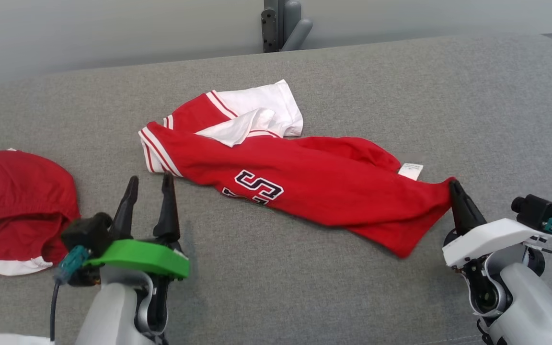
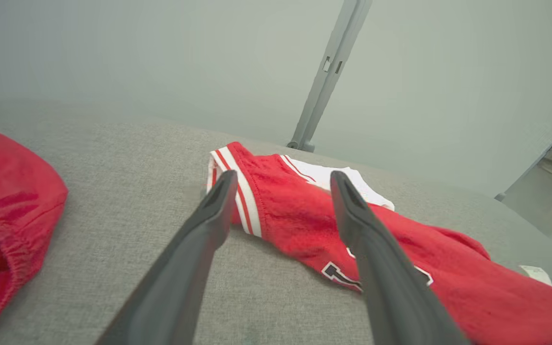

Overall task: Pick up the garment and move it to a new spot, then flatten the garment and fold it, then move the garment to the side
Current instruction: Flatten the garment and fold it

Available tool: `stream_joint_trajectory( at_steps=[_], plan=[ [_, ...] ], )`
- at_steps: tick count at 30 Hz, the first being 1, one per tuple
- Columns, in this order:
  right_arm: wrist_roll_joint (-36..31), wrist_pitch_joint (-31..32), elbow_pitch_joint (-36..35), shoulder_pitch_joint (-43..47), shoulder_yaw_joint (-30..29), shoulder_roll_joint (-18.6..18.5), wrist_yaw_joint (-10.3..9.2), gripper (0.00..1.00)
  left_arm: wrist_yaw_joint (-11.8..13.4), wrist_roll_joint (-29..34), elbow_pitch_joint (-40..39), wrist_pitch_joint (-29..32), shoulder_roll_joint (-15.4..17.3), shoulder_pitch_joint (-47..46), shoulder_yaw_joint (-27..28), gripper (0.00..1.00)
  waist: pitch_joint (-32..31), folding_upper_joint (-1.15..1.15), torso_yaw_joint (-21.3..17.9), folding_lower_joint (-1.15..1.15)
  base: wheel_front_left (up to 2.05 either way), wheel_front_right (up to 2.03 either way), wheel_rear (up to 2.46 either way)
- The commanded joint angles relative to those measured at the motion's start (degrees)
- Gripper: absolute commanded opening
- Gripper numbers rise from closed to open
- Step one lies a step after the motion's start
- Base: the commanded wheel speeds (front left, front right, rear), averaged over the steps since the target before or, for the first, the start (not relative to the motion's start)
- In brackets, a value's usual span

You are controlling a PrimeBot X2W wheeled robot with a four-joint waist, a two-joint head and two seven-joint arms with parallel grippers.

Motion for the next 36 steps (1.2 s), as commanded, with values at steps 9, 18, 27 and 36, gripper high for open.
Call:
stream_joint_trajectory(
  at_steps=[9, 18, 27, 36],
  plan=[
    [-1.75, -0.23, 0.69, -0.37, 4.39, 1.95, 0.00, 0.00, 4.73, -17.36, 6.48, 8.86, 0.18, -16.42, -15.10, 1.00, 3.51, 0.00, -1.01, 0.00, 0.00, 0.00, 0.00],
    [-3.23, -0.23, 0.49, -2.75, 4.81, 2.78, 0.00, 0.00, 11.37, -28.90, 17.73, 14.18, 0.18, -24.59, -20.13, 1.00, 5.86, 0.00, -2.67, 0.00, 0.00, 0.00, 0.00],
    [-4.28, -0.23, 0.59, -3.54, 4.56, 3.25, 0.00, 0.00, 11.02, -36.16, 24.95, 13.93, 0.18, -29.90, -23.91, 1.00, 7.25, 0.00, -3.30, 0.00, 0.00, 0.00, 0.00],
    [-4.68, -0.23, 0.93, -3.80, 4.75, 3.81, 0.00, 0.00, 9.72, -40.40, 30.44, 12.14, 0.16, -32.79, -26.40, 0.00, 7.65, 0.00, -4.17, 0.00, 0.00, 0.00, 0.00]
  ],
)
